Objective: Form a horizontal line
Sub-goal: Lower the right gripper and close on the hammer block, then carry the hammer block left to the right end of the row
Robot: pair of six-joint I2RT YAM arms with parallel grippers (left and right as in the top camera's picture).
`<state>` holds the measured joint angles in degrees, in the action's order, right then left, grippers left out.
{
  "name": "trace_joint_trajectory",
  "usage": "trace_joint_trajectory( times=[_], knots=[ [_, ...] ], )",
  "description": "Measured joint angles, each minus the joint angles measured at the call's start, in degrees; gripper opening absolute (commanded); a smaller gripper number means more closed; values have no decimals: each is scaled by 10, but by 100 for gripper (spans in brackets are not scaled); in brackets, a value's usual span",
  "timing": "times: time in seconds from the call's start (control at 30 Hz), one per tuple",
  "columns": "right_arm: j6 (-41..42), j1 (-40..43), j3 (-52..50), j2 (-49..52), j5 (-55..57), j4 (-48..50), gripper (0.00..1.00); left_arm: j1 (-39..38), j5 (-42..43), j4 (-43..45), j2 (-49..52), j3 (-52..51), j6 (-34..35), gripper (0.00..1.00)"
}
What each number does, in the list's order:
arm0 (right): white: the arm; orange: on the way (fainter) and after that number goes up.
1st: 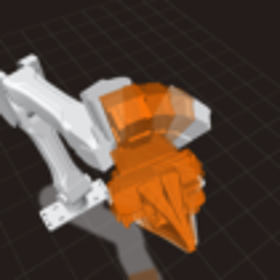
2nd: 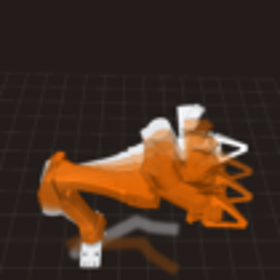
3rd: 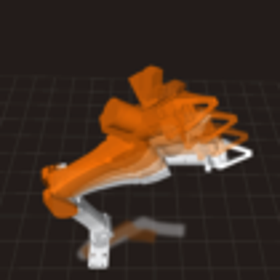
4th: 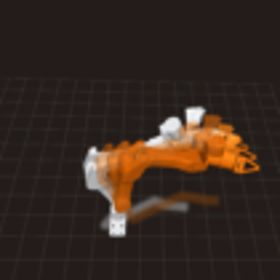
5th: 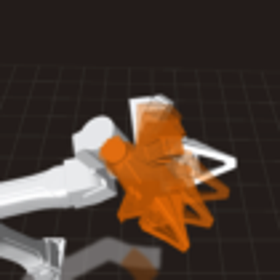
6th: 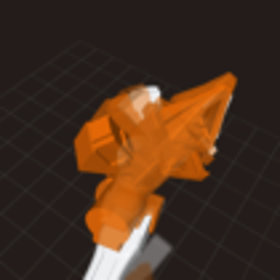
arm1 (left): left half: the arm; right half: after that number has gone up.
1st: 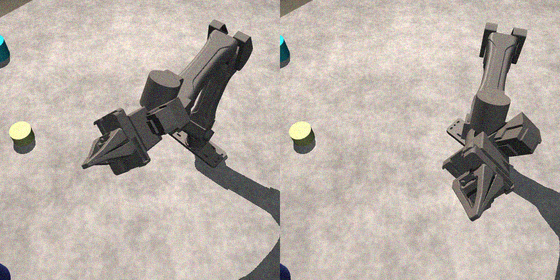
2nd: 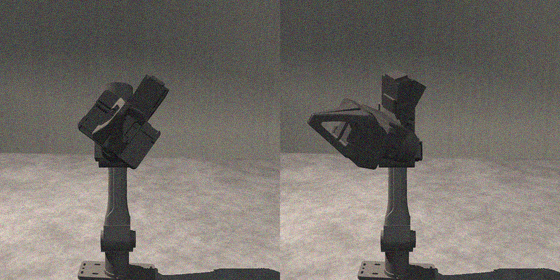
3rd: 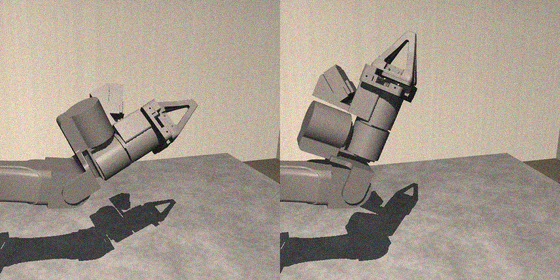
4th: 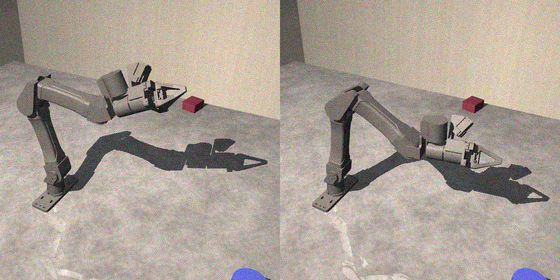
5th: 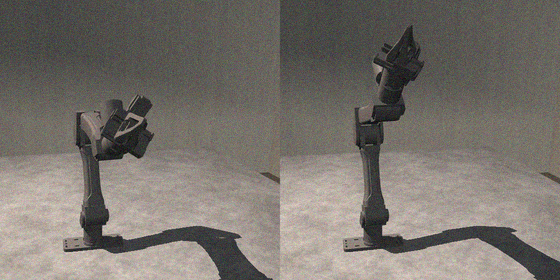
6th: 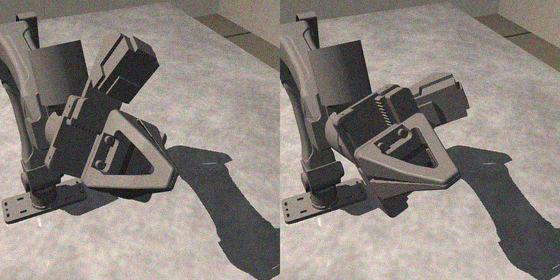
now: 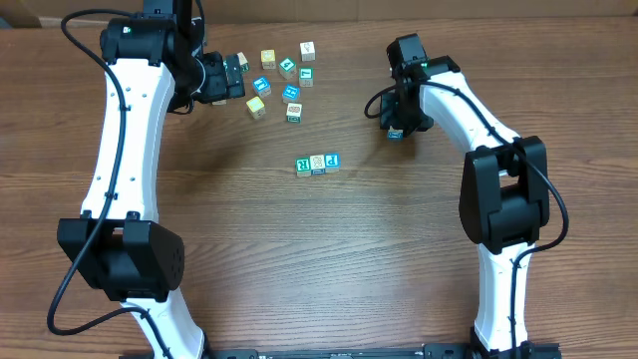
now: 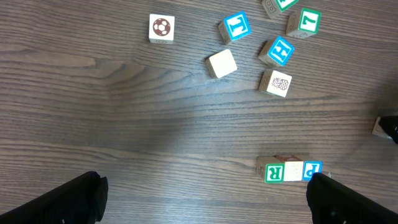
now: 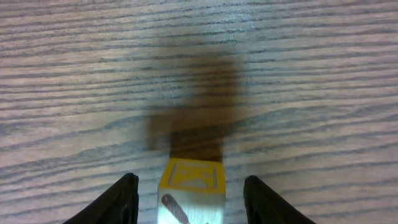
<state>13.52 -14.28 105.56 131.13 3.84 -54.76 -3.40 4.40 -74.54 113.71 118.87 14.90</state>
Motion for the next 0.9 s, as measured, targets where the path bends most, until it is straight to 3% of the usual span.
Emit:
trace_joint_trajectory(
  times=[0.13, 0.43, 0.9],
  knots=[
    [0, 0, -14, 0, 0, 14, 49, 0, 0, 0, 0, 0, 0, 100],
    [0, 0, -18, 0, 0, 14, 27, 0, 0, 0, 0, 0, 0, 100],
    [0, -2, -16, -11, -20, -26, 27, 0, 0, 0, 0, 0, 0, 100]
  ],
)
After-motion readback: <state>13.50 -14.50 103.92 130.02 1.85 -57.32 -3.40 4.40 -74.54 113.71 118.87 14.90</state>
